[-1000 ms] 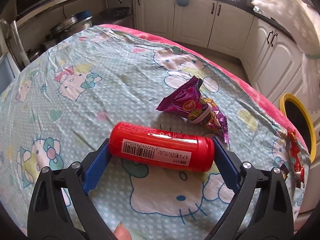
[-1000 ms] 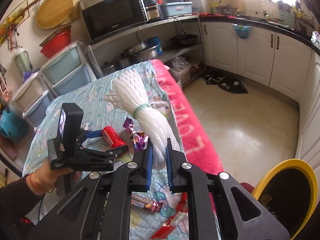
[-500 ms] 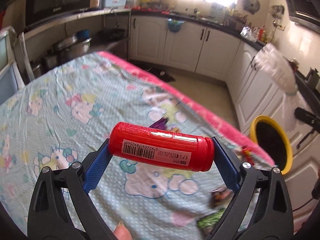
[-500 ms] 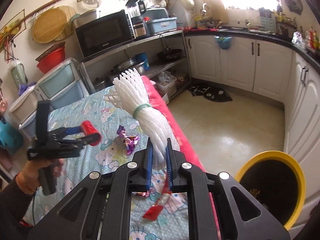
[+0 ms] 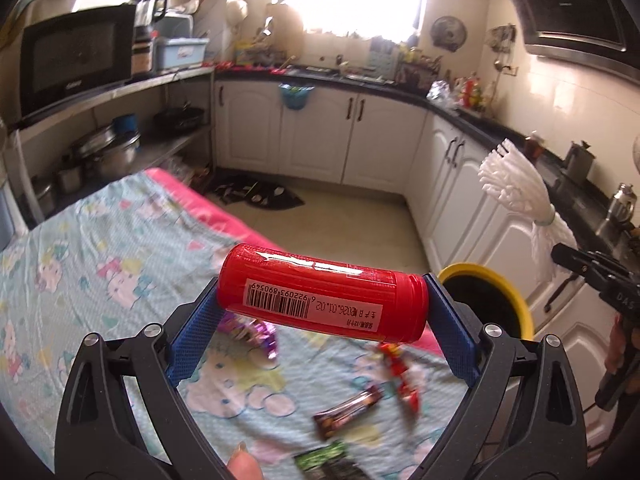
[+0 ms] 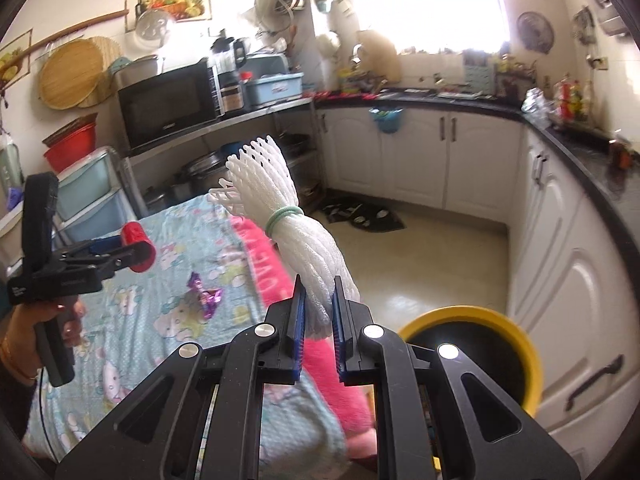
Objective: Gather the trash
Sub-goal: 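Lift both held items and carry them over the yellow bin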
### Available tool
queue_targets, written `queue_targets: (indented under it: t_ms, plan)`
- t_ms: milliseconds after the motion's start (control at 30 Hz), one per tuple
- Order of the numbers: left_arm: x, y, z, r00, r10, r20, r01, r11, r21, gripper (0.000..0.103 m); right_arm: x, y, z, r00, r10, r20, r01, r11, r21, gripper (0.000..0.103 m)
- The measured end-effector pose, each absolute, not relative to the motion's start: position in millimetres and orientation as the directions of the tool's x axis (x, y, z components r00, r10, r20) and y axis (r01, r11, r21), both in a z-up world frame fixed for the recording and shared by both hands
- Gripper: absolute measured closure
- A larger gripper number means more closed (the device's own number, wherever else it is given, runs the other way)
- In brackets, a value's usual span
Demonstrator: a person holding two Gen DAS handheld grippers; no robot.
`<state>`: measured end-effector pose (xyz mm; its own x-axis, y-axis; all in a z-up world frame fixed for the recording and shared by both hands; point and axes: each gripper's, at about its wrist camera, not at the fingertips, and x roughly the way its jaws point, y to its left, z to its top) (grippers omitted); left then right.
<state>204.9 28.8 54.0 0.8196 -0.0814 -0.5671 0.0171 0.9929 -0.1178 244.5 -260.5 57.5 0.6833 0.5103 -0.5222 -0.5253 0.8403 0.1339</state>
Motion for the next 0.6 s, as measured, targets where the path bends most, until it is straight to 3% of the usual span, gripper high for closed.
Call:
queue_targets:
  t_ms: [600]
  plan:
    - [225, -51, 90, 0.841, -0.225, -0.493, 0.185, 0.974, -0.128, 0.016, 225, -349, 80, 0.847, 0.303, -0.437, -0.288, 0.952, 0.103, 0.091]
